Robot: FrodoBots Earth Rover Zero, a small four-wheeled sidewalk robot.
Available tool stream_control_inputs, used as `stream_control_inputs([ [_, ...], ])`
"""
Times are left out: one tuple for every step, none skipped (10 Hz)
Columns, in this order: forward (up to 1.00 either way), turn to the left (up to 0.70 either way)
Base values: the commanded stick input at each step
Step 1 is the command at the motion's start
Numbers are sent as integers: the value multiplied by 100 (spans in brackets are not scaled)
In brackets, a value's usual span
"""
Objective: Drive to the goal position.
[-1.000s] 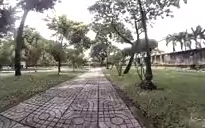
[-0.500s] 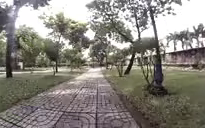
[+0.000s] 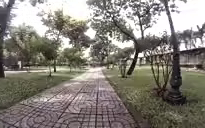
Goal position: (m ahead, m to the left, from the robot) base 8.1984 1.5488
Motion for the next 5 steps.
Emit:
stream_control_inputs([
  [100, 0],
  [100, 0],
  [100, 0],
  [100, 0],
  [100, 0],
])
